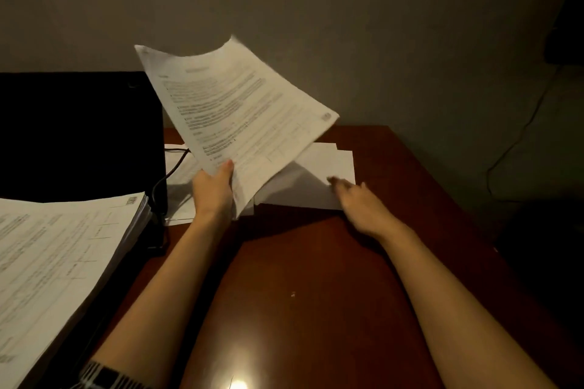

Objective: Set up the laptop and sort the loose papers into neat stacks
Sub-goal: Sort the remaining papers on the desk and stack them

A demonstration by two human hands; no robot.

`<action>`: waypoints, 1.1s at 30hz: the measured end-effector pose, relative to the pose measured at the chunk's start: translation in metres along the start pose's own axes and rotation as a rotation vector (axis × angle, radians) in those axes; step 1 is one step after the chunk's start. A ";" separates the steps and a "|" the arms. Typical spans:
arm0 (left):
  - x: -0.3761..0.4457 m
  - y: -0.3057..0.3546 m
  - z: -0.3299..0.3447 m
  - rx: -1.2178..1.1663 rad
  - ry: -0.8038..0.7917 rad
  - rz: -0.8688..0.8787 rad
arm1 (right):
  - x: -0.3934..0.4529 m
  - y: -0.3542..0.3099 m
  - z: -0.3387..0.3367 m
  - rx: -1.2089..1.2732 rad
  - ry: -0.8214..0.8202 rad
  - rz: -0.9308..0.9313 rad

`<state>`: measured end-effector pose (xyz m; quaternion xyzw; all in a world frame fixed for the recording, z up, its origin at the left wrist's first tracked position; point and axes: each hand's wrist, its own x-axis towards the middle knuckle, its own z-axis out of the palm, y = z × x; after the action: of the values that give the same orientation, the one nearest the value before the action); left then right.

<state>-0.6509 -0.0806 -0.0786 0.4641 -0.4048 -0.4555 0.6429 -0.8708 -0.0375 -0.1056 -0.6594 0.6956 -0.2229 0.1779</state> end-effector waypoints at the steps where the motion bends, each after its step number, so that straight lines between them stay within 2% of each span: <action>1: 0.001 0.000 -0.001 -0.018 -0.005 -0.020 | 0.004 0.001 0.004 -0.175 -0.040 0.010; 5: -0.004 0.004 -0.003 0.052 -0.023 0.002 | 0.007 -0.004 0.007 -0.514 0.060 0.143; 10: -0.004 0.003 -0.003 0.059 0.000 0.003 | 0.001 0.007 -0.008 -0.647 0.182 0.450; 13: -0.001 0.001 -0.003 0.090 0.024 -0.016 | -0.001 0.017 -0.018 -0.497 0.286 0.548; 15: -0.003 0.002 -0.001 0.102 0.024 -0.017 | -0.002 0.029 -0.025 -0.401 0.364 0.677; 19: -0.010 0.006 0.001 0.158 -0.077 -0.063 | -0.005 0.048 -0.037 -0.161 0.383 0.917; 25: -0.011 0.018 -0.007 0.465 -0.392 -0.234 | -0.014 0.071 -0.061 0.205 0.565 0.951; 28: -0.007 0.015 -0.008 0.606 -0.510 -0.317 | -0.019 0.070 -0.061 0.281 0.720 0.927; 31: -0.006 0.009 -0.004 0.677 -0.603 -0.335 | -0.023 0.057 -0.060 0.386 0.949 0.810; 33: -0.003 0.005 -0.005 0.687 -0.609 -0.353 | -0.025 0.046 -0.062 0.494 1.100 0.655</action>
<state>-0.6463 -0.0765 -0.0756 0.5565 -0.6164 -0.5127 0.2181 -0.9419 -0.0068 -0.0799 -0.1460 0.7772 -0.6120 0.0023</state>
